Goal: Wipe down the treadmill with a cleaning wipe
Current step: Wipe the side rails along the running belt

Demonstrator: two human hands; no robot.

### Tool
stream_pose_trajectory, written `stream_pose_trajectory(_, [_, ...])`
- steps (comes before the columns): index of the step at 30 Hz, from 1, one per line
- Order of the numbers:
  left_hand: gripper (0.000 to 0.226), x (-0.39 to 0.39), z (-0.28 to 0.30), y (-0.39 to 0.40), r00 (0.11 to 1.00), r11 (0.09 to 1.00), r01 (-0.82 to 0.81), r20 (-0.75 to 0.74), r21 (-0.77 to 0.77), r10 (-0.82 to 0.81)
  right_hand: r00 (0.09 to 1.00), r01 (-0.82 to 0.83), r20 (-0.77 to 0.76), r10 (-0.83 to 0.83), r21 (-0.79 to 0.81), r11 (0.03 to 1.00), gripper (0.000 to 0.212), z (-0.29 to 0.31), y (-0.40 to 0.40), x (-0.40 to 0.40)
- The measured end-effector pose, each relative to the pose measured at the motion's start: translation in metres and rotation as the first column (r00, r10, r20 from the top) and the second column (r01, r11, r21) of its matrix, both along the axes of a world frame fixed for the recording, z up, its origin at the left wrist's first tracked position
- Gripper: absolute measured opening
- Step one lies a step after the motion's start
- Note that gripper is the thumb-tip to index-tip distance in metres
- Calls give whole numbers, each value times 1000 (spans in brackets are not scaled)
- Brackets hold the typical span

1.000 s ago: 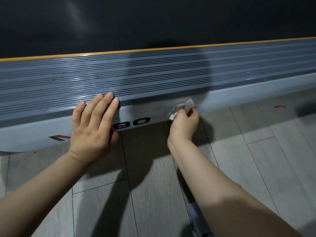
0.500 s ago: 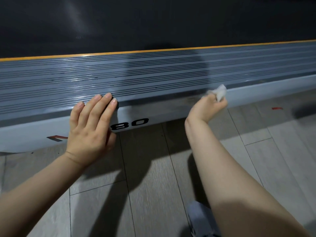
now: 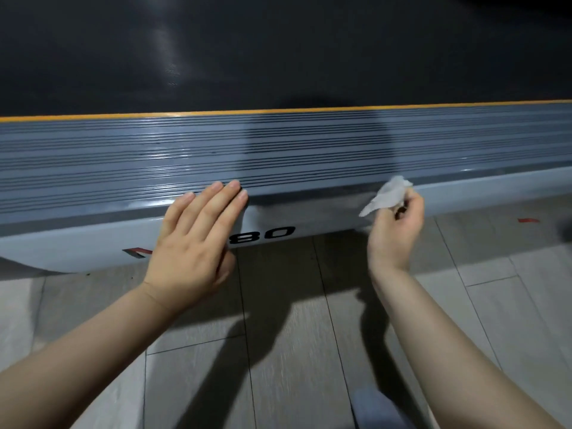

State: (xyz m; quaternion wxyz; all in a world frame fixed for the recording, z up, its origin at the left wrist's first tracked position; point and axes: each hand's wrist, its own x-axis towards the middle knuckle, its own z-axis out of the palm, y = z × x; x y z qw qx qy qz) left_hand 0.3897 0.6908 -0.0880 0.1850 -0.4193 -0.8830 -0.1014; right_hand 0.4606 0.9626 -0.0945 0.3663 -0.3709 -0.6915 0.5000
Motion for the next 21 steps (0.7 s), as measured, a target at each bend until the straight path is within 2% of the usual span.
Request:
stream_pose_trajectory(1, [74, -1, 4, -4, 999, 999, 29, 34, -26, -28, 982, -181, 82, 169, 174, 968, 12, 10, -11, 4])
stream_pose_trajectory(2, [76, -3, 8, -9, 996, 997, 62, 61, -52, -59, 931, -358, 210, 300, 352, 865, 14, 18, -22, 6])
stream_pose_trajectory(4, [77, -6, 16, -24, 991, 993, 87, 109, -76, -79, 756, -655, 495, 429, 579, 486, 18, 26, -43, 2])
stream_pose_trajectory(5, [78, -7, 19, -34, 989, 996, 66, 136, -67, -57, 671, -736, 587, 453, 598, 316, 19, 29, -54, 0])
stream_pose_trajectory(6, [78, -8, 22, -47, 987, 998, 32, 157, -53, -24, 620, -772, 634, 463, 599, 214, 20, 32, -66, -5])
stream_pose_trajectory(8, [76, -11, 26, -75, 984, 999, -44, 172, -18, 46, 595, -773, 637, 490, 621, 131, 20, 44, -90, -16])
stream_pose_trajectory(10, [75, -16, 30, -108, 972, 989, -144, 192, 39, 134, 609, -740, 589, 532, 664, 112, 20, 55, -115, -34])
stream_pose_trajectory(12, [74, -23, 33, -143, 949, 958, -259, 219, 121, 228, 619, -738, 553, 558, 653, 170, 21, 65, -149, -58])
stream_pose_trajectory(14, [70, -29, 33, -173, 913, 901, -376, 252, 217, 320, 587, -789, 559, 585, 558, 258, 25, 68, -187, -82])
stream_pose_trajectory(16, [62, -38, 29, -202, 870, 816, -479, 298, 323, 393, 520, -838, 590, 618, 495, 232, 31, 64, -231, -100])
stream_pose_trajectory(17, [57, -42, 27, -215, 851, 769, -517, 319, 377, 416, 481, -849, 610, 630, 503, 162, 34, 61, -253, -107])
stream_pose_trajectory(19, [50, -48, 23, -238, 810, 645, -585, 390, 492, 437, 399, -829, 660, 636, 557, -59, 43, 58, -293, -121])
stream_pose_trajectory(21, [46, -51, 22, -254, 733, 448, -681, 547, 579, 405, 255, -820, 740, 622, 506, -266, 50, 64, -331, -135])
